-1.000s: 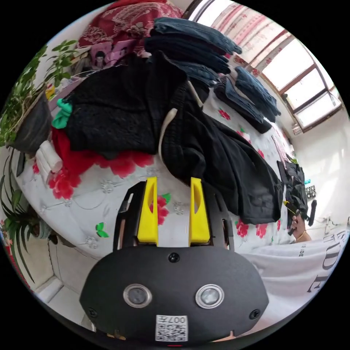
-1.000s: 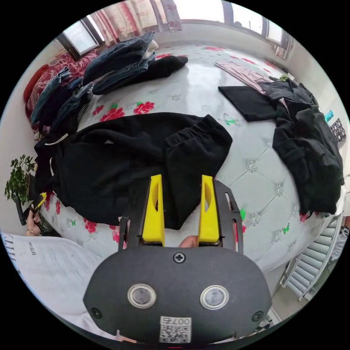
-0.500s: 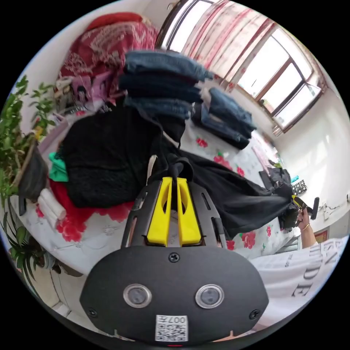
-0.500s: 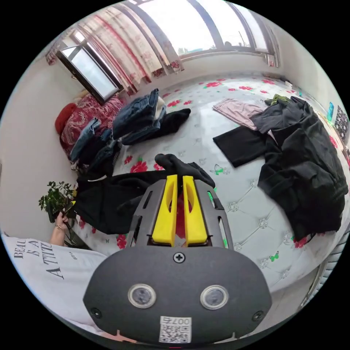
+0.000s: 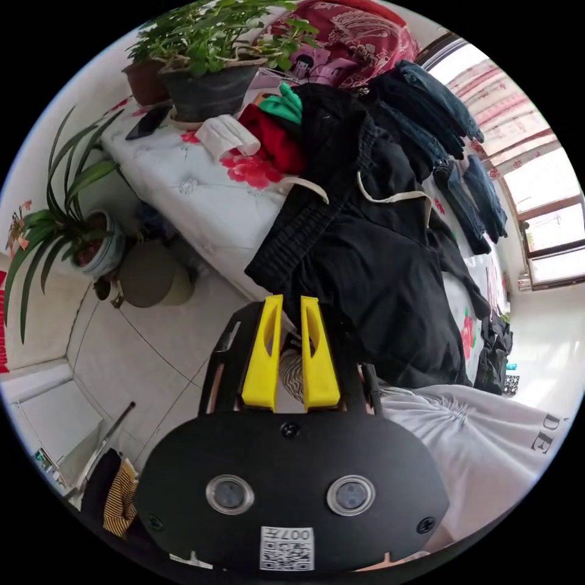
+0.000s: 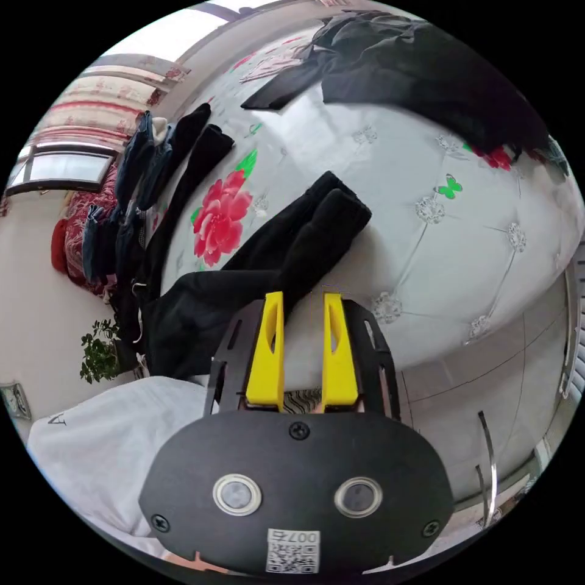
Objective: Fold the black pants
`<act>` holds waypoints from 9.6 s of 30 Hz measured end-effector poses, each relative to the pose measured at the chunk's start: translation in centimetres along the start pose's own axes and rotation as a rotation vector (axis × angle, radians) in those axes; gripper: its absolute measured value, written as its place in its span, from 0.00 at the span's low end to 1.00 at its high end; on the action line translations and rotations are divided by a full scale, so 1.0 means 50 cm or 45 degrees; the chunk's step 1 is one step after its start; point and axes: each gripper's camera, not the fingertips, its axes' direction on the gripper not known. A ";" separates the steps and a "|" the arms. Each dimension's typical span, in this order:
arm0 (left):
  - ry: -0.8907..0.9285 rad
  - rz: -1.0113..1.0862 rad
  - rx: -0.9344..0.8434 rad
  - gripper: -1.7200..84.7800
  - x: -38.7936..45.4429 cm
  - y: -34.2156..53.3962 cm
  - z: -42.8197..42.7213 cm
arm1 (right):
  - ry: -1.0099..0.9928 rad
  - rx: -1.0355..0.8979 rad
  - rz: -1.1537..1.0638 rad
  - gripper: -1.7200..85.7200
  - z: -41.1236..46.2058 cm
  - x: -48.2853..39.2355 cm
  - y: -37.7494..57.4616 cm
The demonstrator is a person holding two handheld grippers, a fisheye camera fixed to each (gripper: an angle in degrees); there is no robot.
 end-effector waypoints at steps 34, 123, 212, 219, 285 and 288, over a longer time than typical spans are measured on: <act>-0.475 0.454 -0.152 0.01 0.270 -0.066 0.080 | 0.393 0.374 0.154 0.10 -0.147 0.019 0.068; -0.143 0.602 0.167 0.01 0.371 -0.240 -0.090 | 0.225 0.259 -0.734 0.02 0.051 -0.490 -0.189; 0.508 -0.539 0.231 0.16 -0.334 0.049 -0.119 | -0.650 0.579 0.453 0.06 -0.038 0.123 -0.120; 0.468 -0.476 0.174 0.18 -0.377 -0.013 -0.089 | -0.530 0.356 -0.736 0.05 -0.086 -0.365 -0.127; 0.746 0.664 -0.517 0.10 0.377 -0.111 0.633 | -0.462 -0.321 -0.302 0.09 0.246 -0.028 -0.044; 0.802 0.732 -0.536 0.08 0.431 -0.147 0.650 | -0.530 -0.337 -0.325 0.06 0.227 -0.048 -0.073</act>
